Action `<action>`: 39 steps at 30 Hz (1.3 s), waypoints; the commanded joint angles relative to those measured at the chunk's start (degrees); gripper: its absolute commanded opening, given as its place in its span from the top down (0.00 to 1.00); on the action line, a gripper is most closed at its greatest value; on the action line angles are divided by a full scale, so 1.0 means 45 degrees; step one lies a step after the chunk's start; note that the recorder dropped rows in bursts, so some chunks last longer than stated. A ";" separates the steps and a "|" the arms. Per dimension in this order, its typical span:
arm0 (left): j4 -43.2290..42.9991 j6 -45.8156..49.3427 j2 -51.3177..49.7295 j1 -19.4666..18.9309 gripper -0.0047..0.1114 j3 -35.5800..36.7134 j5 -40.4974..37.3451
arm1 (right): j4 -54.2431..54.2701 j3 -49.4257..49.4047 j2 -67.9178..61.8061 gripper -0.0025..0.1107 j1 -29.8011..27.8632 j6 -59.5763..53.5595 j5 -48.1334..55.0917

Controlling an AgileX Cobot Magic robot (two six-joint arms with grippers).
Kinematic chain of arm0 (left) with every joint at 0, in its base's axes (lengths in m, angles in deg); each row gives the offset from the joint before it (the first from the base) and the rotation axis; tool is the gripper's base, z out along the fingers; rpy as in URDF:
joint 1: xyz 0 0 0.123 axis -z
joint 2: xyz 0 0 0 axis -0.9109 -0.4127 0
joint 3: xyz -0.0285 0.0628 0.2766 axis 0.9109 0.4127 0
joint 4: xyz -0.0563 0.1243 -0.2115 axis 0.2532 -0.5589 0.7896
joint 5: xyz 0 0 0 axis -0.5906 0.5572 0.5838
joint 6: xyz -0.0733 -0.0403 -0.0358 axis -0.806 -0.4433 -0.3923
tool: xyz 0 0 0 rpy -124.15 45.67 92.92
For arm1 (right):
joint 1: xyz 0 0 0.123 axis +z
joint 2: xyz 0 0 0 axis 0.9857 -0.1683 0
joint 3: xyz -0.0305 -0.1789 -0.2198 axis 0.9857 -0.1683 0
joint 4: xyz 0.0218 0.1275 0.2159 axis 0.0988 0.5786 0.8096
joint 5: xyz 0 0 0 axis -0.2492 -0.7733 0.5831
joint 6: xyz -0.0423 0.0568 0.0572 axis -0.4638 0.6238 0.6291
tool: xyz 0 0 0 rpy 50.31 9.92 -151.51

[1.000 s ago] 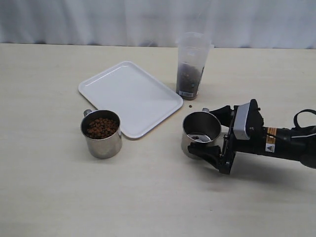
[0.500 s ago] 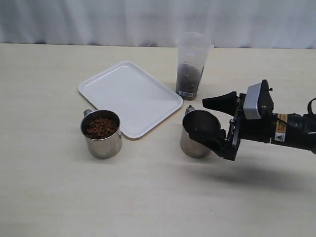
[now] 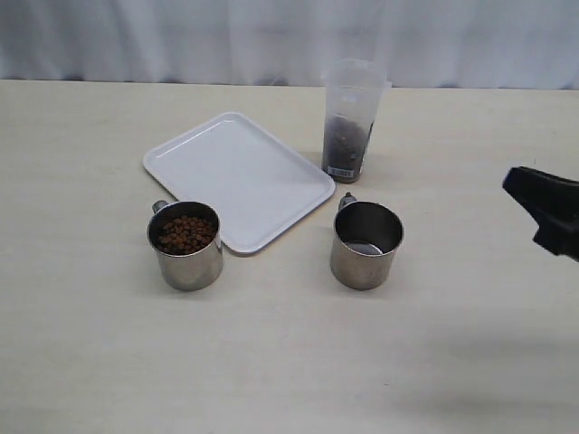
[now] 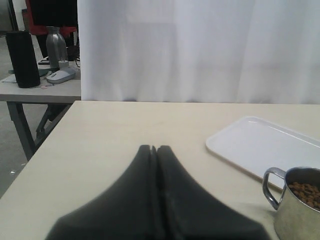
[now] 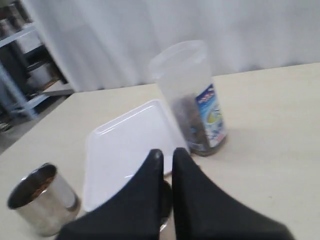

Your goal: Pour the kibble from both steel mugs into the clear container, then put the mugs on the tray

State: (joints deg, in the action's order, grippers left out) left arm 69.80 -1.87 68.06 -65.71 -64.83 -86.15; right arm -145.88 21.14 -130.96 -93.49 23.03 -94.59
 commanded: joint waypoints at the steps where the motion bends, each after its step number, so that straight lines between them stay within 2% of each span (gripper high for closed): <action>1: -0.0008 -0.0045 0.0034 -0.0039 0.96 0.0044 0.0076 | 0.2394 -0.1984 0.3363 0.94 -0.0211 -0.1336 0.1818; 6: -0.0008 -0.0045 0.0034 -0.0039 0.96 0.0044 0.0076 | 0.2423 -0.2656 0.7164 0.94 -0.0211 -0.1041 0.4004; 8: -0.0008 -0.0045 0.0034 -0.0039 0.96 0.0044 0.0076 | 0.1323 -0.2656 0.9064 0.94 -0.0154 0.0954 0.5034; 12: -0.0008 -0.0045 0.0034 -0.0039 0.96 0.0044 0.0076 | 0.0837 -0.2656 1.0708 0.94 -0.0154 0.3295 0.5034; 22: -0.0008 -0.0045 0.0034 -0.0039 0.96 0.0044 0.0076 | 0.0837 -0.2656 1.2804 0.94 -0.0154 0.3438 0.5010; 26: -0.0008 -0.0045 0.0034 -0.0039 0.96 0.0044 0.0076 | 0.0837 -0.2656 1.2805 0.94 0.0744 0.3438 0.5092; 31: -0.0008 -0.0045 0.0034 -0.0039 0.96 0.0044 0.0076 | 0.0837 -0.2656 1.2805 0.94 0.3118 0.3438 0.5067; 33: -0.0008 -0.0045 0.0034 -0.0039 0.96 0.0044 0.0076 | 0.0877 -0.2656 1.2805 0.94 0.3685 0.3262 0.5029; 36: -0.0008 -0.0045 0.0034 -0.0039 0.96 0.0044 0.0076 | 0.1130 -0.2656 1.2921 0.94 0.3824 0.2955 0.5054; 39: -0.0008 -0.0045 0.0034 -0.0039 0.96 0.0044 0.0076 | 0.1130 -0.2656 1.4586 0.94 0.3639 0.2769 0.6028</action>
State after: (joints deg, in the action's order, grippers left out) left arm 69.80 -1.87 68.06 -65.71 -64.83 -86.15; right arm -141.51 9.46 -69.44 -76.54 36.31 -70.35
